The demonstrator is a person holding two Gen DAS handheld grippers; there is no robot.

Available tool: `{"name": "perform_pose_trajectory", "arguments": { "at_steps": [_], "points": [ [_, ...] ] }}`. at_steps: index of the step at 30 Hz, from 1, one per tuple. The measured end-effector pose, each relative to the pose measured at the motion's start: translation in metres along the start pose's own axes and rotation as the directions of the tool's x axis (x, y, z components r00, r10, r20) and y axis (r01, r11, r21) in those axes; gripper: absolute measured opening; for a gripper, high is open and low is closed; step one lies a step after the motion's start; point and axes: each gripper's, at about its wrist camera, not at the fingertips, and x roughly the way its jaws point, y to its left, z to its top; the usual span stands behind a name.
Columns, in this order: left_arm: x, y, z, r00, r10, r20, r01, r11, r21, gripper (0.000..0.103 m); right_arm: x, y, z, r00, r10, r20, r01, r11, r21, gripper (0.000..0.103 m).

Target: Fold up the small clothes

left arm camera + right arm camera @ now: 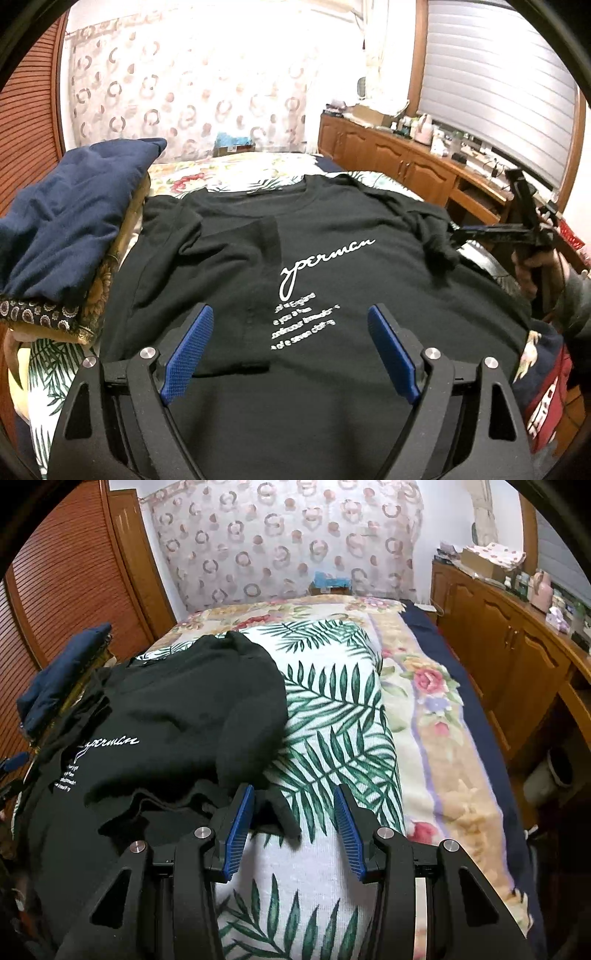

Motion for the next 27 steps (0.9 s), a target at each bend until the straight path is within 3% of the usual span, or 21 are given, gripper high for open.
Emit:
{"name": "perform_pose_trajectory", "arguments": {
  "at_steps": [9, 19, 21, 22, 25, 27],
  "points": [
    [-0.006, -0.003, -0.002, 1.000, 0.000, 0.010, 0.001, 1.000, -0.027, 0.086, -0.019, 0.004, -0.009, 0.998, 0.041, 0.041, -0.041, 0.999, -0.010, 0.047],
    [0.000, -0.012, -0.007, 1.000, -0.008, -0.004, 0.008, 1.000, -0.015, 0.086, 0.003, 0.009, -0.007, 1.000, 0.011, 0.004, -0.011, 0.999, -0.053, 0.047],
    [0.002, -0.012, -0.008, 1.000, -0.008, -0.008, 0.008, 1.000, -0.018, 0.086, 0.009, 0.010, -0.003, 1.000, 0.019, -0.001, -0.019, 0.998, -0.056, 0.032],
    [0.002, -0.012, -0.008, 1.000, -0.006, -0.009, 0.006, 1.000, -0.019, 0.086, 0.012, 0.013, -0.002, 1.000, 0.024, -0.008, -0.024, 0.997, -0.068, 0.015],
    [0.000, -0.009, -0.009, 1.000, -0.004, -0.007, 0.003, 1.000, -0.028, 0.086, 0.013, 0.019, 0.005, 0.999, 0.037, -0.011, -0.038, 0.996, -0.086, 0.003],
    [-0.002, -0.006, -0.009, 1.000, -0.003, -0.002, 0.003, 0.999, -0.038, 0.086, 0.003, 0.026, 0.013, 0.996, 0.089, 0.020, -0.087, 0.993, -0.082, 0.003]
  ]
}}
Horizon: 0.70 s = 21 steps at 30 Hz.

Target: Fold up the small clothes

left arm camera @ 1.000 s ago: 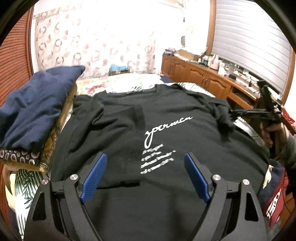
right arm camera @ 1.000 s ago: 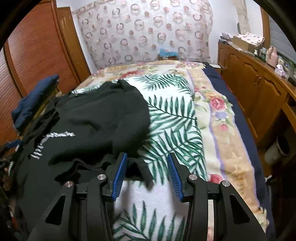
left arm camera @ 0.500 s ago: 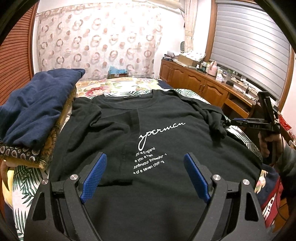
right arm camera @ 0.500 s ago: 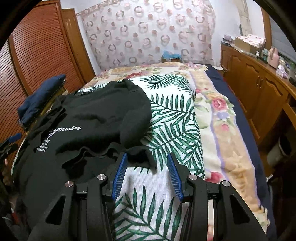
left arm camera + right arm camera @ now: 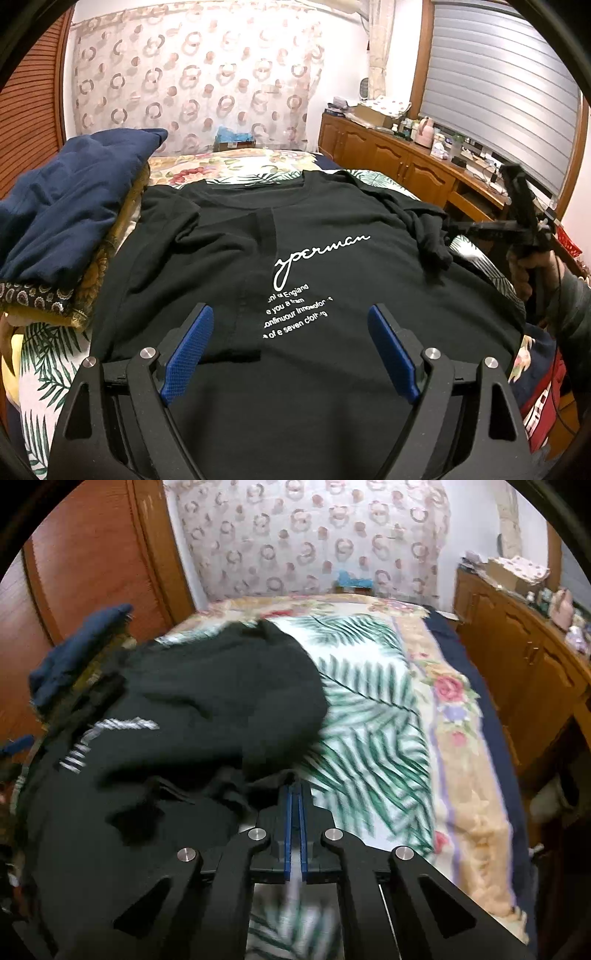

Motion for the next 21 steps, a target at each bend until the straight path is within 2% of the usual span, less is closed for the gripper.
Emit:
{"name": "perform_pose_trajectory", "arguments": {
  "at_steps": [5, 8, 13, 18, 19, 21],
  "points": [
    [-0.004, 0.004, 0.001, 1.000, 0.002, 0.011, -0.002, 1.000, -0.022, 0.086, -0.027, 0.042, 0.042, 0.992, 0.088, 0.085, -0.080, 0.993, -0.091, 0.002],
    [-0.006, 0.006, 0.000, 1.000, 0.006, 0.015, -0.005, 1.000, -0.023, 0.086, -0.032, 0.076, 0.066, 0.987, 0.124, 0.102, -0.106, 0.979, -0.172, 0.002],
    [-0.009, 0.013, -0.003, 1.000, 0.009, 0.016, -0.008, 0.999, -0.042, 0.086, -0.012, 0.128, 0.096, 0.981, 0.179, 0.078, -0.153, 0.954, -0.259, 0.002],
    [-0.008, 0.016, -0.005, 1.000, 0.010, 0.008, -0.010, 0.999, -0.050, 0.086, 0.014, 0.142, 0.111, 0.979, 0.193, 0.059, -0.170, 0.946, -0.274, 0.003],
    [-0.008, 0.017, -0.006, 1.000, 0.011, 0.008, -0.010, 0.999, -0.050, 0.086, 0.019, 0.141, 0.115, 0.981, 0.190, 0.051, -0.170, 0.949, -0.265, 0.005],
    [-0.008, 0.017, -0.007, 1.000, 0.011, 0.007, -0.010, 0.999, -0.051, 0.086, 0.025, 0.138, 0.119, 0.982, 0.183, 0.047, -0.166, 0.955, -0.244, 0.017]
  ]
}}
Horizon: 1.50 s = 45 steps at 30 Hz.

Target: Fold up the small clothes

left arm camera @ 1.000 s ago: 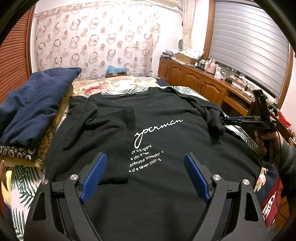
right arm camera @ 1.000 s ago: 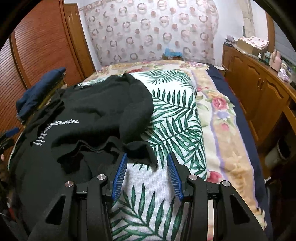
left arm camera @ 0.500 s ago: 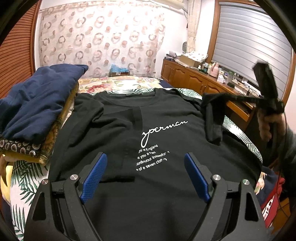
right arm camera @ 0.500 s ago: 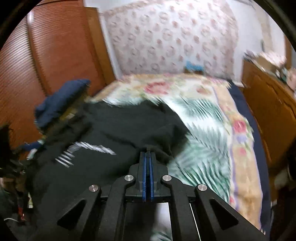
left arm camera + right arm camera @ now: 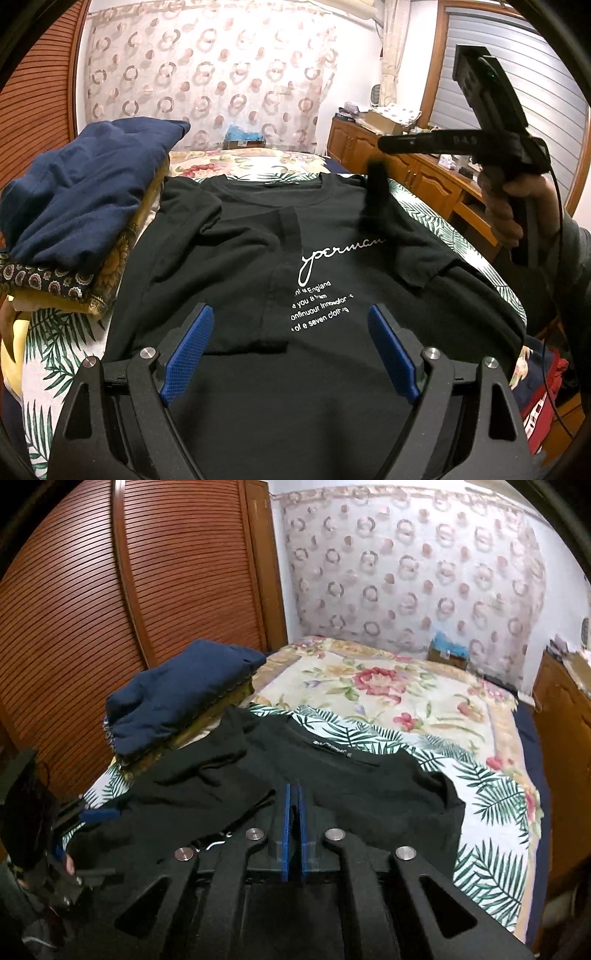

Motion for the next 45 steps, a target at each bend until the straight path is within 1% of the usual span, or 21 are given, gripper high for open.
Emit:
{"name": "perform_pose_trajectory", "arguments": {
  "at_steps": [1, 2, 4, 7, 8, 10, 11, 14, 15, 16, 20, 21, 25, 31, 33, 35, 36, 37, 40, 42, 45],
  "points": [
    [0.000, 0.000, 0.000, 1.000, 0.000, 0.000, 0.000, 1.000, 0.000, 0.086, -0.001, -0.004, 0.000, 1.000, -0.007, 0.005, 0.007, 1.000, 0.010, 0.029],
    [-0.001, 0.000, 0.000, 1.000, 0.000, 0.001, 0.000, 1.000, 0.001, 0.086, -0.001, -0.005, -0.001, 1.000, -0.013, 0.012, 0.013, 1.000, 0.015, 0.039],
    [0.000, 0.001, 0.000, 1.000, 0.005, 0.000, -0.005, 1.000, 0.001, 0.086, -0.004, -0.010, -0.006, 0.999, -0.034, 0.011, 0.034, 0.999, 0.023, 0.044],
    [0.003, 0.003, 0.004, 1.000, 0.017, 0.006, -0.017, 1.000, 0.005, 0.086, -0.001, -0.015, -0.019, 0.995, -0.095, -0.023, 0.096, 0.995, 0.034, 0.046],
    [0.004, 0.004, 0.006, 1.000, 0.023, 0.009, -0.023, 1.000, 0.007, 0.086, -0.001, -0.019, -0.023, 0.993, -0.111, -0.034, 0.113, 0.993, 0.037, 0.049],
    [0.006, 0.009, 0.011, 0.999, 0.039, 0.014, -0.039, 0.999, 0.018, 0.086, 0.005, -0.031, -0.031, 0.985, -0.164, -0.059, 0.167, 0.985, 0.047, 0.057],
    [0.007, 0.012, 0.015, 0.999, 0.048, 0.015, -0.048, 0.999, 0.022, 0.086, 0.010, -0.037, -0.035, 0.980, -0.185, -0.071, 0.188, 0.981, 0.052, 0.058],
    [0.014, 0.022, 0.026, 0.999, 0.046, 0.008, -0.046, 0.999, 0.020, 0.086, 0.021, -0.053, -0.046, 0.972, -0.214, -0.095, 0.222, 0.972, 0.080, 0.058],
    [0.017, 0.027, 0.031, 0.999, 0.045, 0.002, -0.045, 0.999, 0.016, 0.084, 0.025, -0.057, -0.048, 0.969, -0.223, -0.102, 0.232, 0.969, 0.089, 0.058],
    [0.021, 0.030, 0.035, 0.999, 0.046, -0.006, -0.046, 0.999, 0.012, 0.080, 0.029, -0.061, -0.051, 0.967, -0.230, -0.107, 0.240, 0.966, 0.096, 0.058],
    [0.040, 0.041, 0.061, 0.996, 0.078, -0.045, -0.076, 0.996, 0.037, 0.072, 0.049, -0.072, -0.055, 0.963, -0.236, -0.129, 0.250, 0.962, 0.109, 0.058],
    [0.044, 0.042, 0.067, 0.995, 0.089, -0.054, -0.087, 0.995, 0.049, 0.066, 0.052, -0.074, -0.055, 0.963, -0.234, -0.133, 0.249, 0.963, 0.105, 0.058],
    [0.072, 0.047, 0.088, 0.986, 0.128, -0.110, -0.117, 0.988, 0.101, 0.063, 0.067, -0.077, -0.049, 0.962, -0.231, -0.145, 0.244, 0.966, 0.080, 0.058],
    [0.120, 0.062, 0.115, 0.966, 0.154, -0.210, -0.130, 0.984, 0.122, 0.063, 0.086, -0.085, -0.045, 0.963, -0.222, -0.153, 0.234, 0.970, 0.066, 0.058],
    [0.134, 0.067, 0.121, 0.956, 0.158, -0.247, -0.130, 0.983, 0.129, 0.063, 0.087, -0.088, -0.044, 0.964, -0.216, -0.152, 0.227, 0.972, 0.060, 0.058],
    [0.143, 0.069, 0.123, 0.946, 0.173, -0.273, -0.137, 0.980, 0.146, 0.055, 0.088, -0.088, -0.043, 0.965, -0.213, -0.155, 0.224, 0.973, 0.051, 0.058],
    [0.146, 0.069, 0.125, 0.941, 0.184, -0.284, -0.141, 0.976, 0.165, 0.049, 0.090, -0.092, -0.043, 0.965, -0.210, -0.155, 0.220, 0.974, 0.052, 0.058],
    [0.148, 0.068, 0.126, 0.935, 0.198, -0.296, -0.145, 0.971, 0.192, 0.046, 0.090, -0.094, -0.044, 0.966, -0.207, -0.155, 0.217, 0.975, 0.055, 0.058],
    [0.149, 0.068, 0.130, 0.929, 0.214, -0.302, -0.146, 0.961, 0.233, 0.046, 0.086, -0.093, -0.045, 0.967, -0.204, -0.153, 0.216, 0.975, 0.059, 0.058],
    [0.147, 0.071, 0.134, 0.928, 0.198, -0.316, -0.120, 0.961, 0.249, 0.046, 0.086, -0.094, -0.045, 0.967, -0.202, -0.153, 0.213, 0.975, 0.062, 0.058],
    [0.144, 0.076, 0.138, 0.929, 0.153, -0.337, -0.074, 0.969, 0.235, 0.046, 0.087, -0.093, -0.045, 0.968, -0.200, -0.153, 0.212, 0.975, 0.065, 0.059]
  ]
}}
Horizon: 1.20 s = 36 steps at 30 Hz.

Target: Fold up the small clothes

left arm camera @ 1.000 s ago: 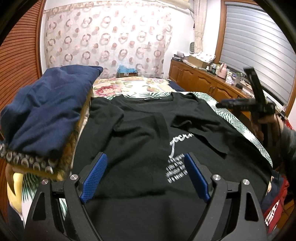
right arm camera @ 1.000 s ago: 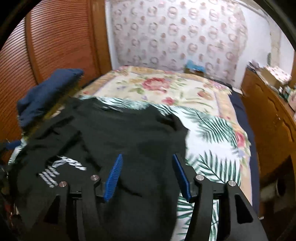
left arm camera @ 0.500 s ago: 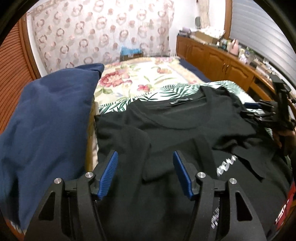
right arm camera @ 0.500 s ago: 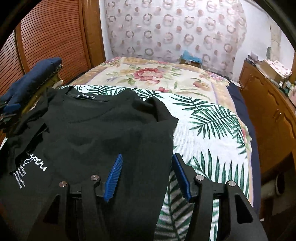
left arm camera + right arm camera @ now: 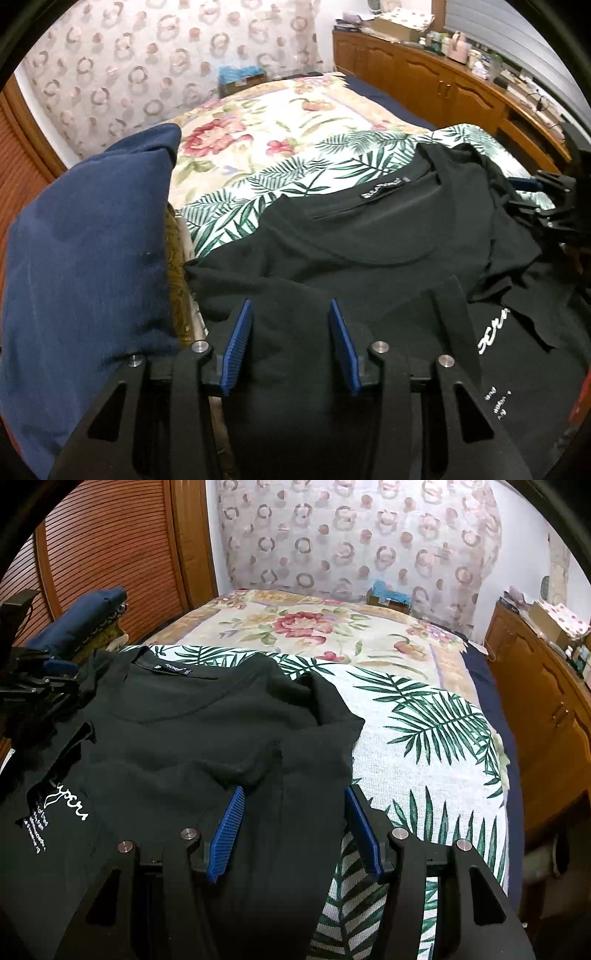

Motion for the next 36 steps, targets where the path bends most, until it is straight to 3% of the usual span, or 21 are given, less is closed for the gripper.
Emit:
{"name": "perform_pose_trajectory", "arguments": {
  "at_steps": [3, 9, 12, 15, 17, 21, 26, 34, 36],
  "points": [
    [0.009, -0.003, 0.001, 1.000, 0.013, -0.016, -0.013, 1.000, 0.002, 0.046, 0.000, 0.000, 0.000, 1.000, -0.005, -0.002, 0.005, 1.000, -0.003, 0.059],
    [0.028, -0.014, 0.000, 0.990, 0.129, -0.050, -0.126, 0.991, 0.053, 0.040, 0.000, 0.001, 0.000, 1.000, -0.008, -0.003, 0.008, 1.000, -0.007, 0.059],
    [0.027, -0.012, 0.002, 0.989, 0.137, -0.062, -0.134, 0.990, 0.044, 0.040, 0.000, 0.001, 0.000, 1.000, -0.009, -0.004, 0.009, 1.000, -0.008, 0.059],
    [0.029, -0.008, 0.001, 0.991, 0.117, -0.058, -0.115, 0.993, 0.027, 0.010, 0.000, 0.001, 0.001, 1.000, -0.009, -0.004, 0.009, 1.000, -0.008, 0.059],
    [0.027, -0.003, 0.000, 0.994, 0.099, -0.048, -0.099, 0.995, -0.006, 0.006, 0.000, 0.001, 0.001, 1.000, -0.008, -0.004, 0.008, 1.000, -0.007, 0.059],
    [0.000, 0.006, 0.001, 0.995, 0.085, 0.051, -0.082, 0.994, -0.065, 0.005, -0.001, 0.001, 0.001, 1.000, -0.001, -0.005, 0.001, 1.000, -0.014, 0.059],
    [-0.047, 0.017, 0.003, 0.983, 0.077, 0.168, -0.059, 0.993, -0.105, 0.005, -0.002, -0.007, 0.000, 1.000, 0.014, -0.003, -0.014, 1.000, 0.009, 0.059],
    [-0.074, 0.016, 0.000, 0.971, 0.032, 0.236, -0.009, 0.995, -0.100, 0.005, 0.006, -0.014, 0.008, 1.000, 0.030, -0.005, -0.030, 0.998, 0.047, 0.059],
    [-0.077, 0.011, -0.003, 0.968, 0.017, 0.251, 0.008, 0.995, -0.097, 0.005, 0.009, -0.011, 0.011, 0.999, 0.046, -0.005, -0.046, 0.998, 0.036, 0.044]
  ]
}}
